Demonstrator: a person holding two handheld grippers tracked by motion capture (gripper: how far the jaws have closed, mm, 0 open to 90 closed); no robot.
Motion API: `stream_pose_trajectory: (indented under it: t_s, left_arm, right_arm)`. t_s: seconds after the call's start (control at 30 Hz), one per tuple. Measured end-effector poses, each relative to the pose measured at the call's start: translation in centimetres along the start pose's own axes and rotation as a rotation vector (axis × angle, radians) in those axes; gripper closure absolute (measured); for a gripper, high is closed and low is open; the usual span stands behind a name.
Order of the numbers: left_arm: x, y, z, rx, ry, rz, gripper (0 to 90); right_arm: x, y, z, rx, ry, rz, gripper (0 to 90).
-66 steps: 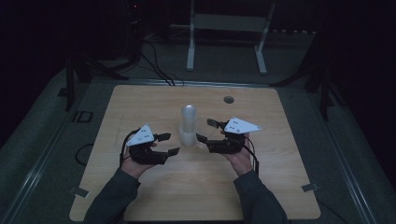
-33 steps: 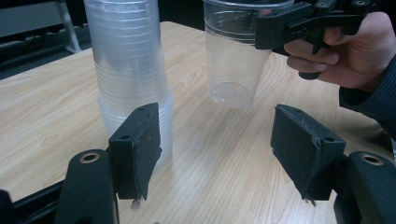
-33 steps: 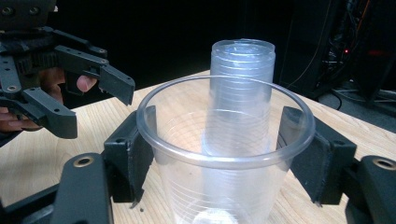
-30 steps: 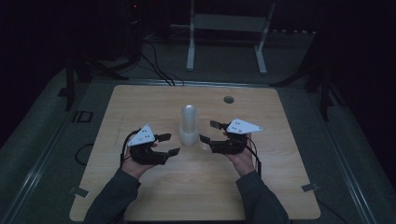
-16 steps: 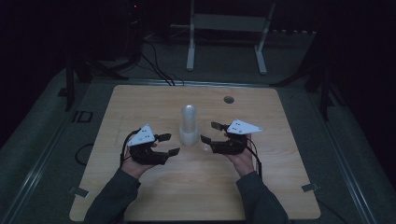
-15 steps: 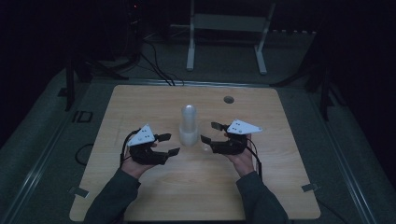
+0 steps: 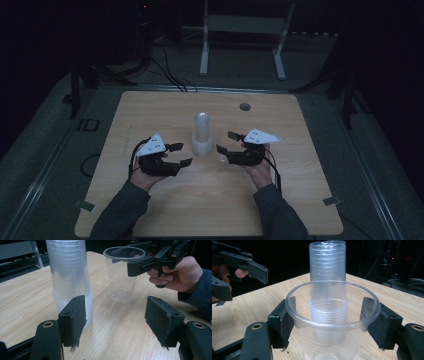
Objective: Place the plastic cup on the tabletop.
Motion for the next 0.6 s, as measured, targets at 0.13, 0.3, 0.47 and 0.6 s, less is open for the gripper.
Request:
stream_pose_trajectory:
  t_s: [0.13,0.3,0.47,0.6]
  left_arm:
    - [0.0,0.0,0.0,0.000,0.000,0.000,33.3]
    - [0.0,0.0,0.0,0.000,-0.002,-0.001,33.3]
    - [0.0,0.0,0.0,0.000,-0.002,0.002,33.3]
    - [0.0,0.0,0.0,0.000,-0.002,0.000,33.3]
  right_arm:
    - [0.2,-0.3,0.2,0.003,-0.004,-0.005,28.9]
    - [0.5,-0.7,0.3,0.001,0.002,-0.018,28.9]
    - [1.0,-1.4,0.7,0.012,-0.008,-0.032,28.8]
    - [1.3,-2.0,0.9,0.018,-0.026,-0.051,28.8]
Point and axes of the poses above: each handheld gripper's, and its own axes: x roughly forward along the jaws, y roughly out of its top, z roughly to its right, the point moved 6 cm from there along x, roughly forward along the jaws, and after that the axes turned 4 degrees about -z, right-handed, at the moved point
